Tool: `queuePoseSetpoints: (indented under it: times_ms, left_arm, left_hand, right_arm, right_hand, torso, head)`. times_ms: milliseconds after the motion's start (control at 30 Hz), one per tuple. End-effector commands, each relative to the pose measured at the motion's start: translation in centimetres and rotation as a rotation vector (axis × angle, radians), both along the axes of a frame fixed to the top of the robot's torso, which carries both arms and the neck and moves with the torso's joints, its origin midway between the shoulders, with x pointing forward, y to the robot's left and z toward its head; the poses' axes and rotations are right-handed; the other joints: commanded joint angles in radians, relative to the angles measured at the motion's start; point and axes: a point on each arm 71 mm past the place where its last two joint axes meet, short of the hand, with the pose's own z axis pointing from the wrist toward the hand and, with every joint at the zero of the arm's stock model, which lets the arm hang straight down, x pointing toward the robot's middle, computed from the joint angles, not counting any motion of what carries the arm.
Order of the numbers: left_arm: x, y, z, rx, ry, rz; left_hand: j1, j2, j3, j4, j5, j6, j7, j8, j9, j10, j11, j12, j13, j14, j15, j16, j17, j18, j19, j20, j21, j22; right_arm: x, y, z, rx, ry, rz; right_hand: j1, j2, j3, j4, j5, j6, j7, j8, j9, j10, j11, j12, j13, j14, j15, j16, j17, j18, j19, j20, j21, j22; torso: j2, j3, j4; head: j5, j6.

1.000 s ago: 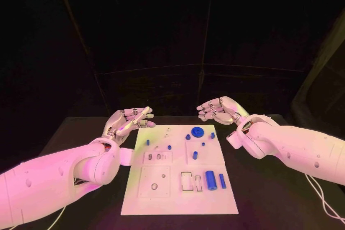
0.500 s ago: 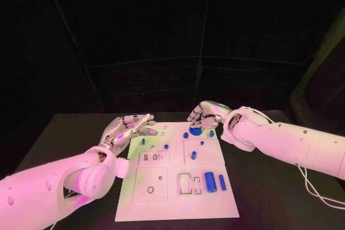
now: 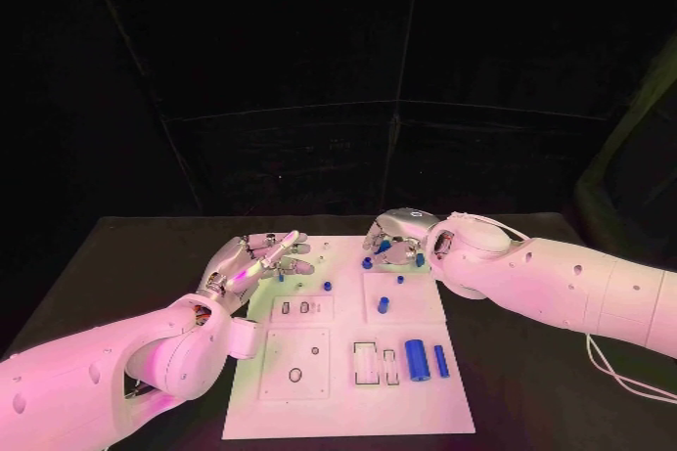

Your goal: Assemble the parts on the task board

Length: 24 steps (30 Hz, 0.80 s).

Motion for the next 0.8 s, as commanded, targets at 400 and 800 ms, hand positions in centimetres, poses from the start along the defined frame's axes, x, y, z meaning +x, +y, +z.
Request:
queuePoseSetpoints:
  times_ms: [400,800]
  left_arm:
    - [0.10,-0.09,0.10,-0.004,0.000,-0.026]
    - [0.20,0.08,0.08,-0.002,0.002,-0.024]
  left_hand:
    - [0.003,0.001,0.000,-0.005,-0.002,-0.003,0.007,-0.010,-0.001,-0.019,0.001,-0.012,-0.001,-0.008,0.005,-0.011,0.006,0.011,0.002,0.006,-0.007,-0.003]
    - [0.003,0.002,0.001,-0.005,-0.001,-0.004,0.008,-0.010,-0.001,-0.021,0.002,-0.013,-0.002,-0.009,0.006,-0.012,0.007,0.011,0.002,0.007,-0.007,-0.003]
  right_arm:
    - [0.17,0.71,-0.22,-0.079,0.008,0.013]
    - [0.32,0.95,-0.37,-0.087,0.018,0.013]
  right_hand:
    - [0.010,0.000,0.021,0.004,-0.007,-0.007,0.001,-0.003,0.000,0.004,0.000,0.001,0.001,0.019,0.009,0.117,0.115,-0.021,0.015,0.004,0.096,0.112]
    - [0.018,0.014,0.067,0.011,-0.046,0.014,0.001,0.001,0.002,0.032,-0.003,0.004,0.001,0.021,0.008,0.198,0.197,-0.032,0.035,0.005,0.168,0.201]
  torso:
    - [0.018,-0.0004,0.0049]
    - [0.023,0.0017,0.0066]
  head:
    - [0.001,0.005]
    - [0.002,0.002]
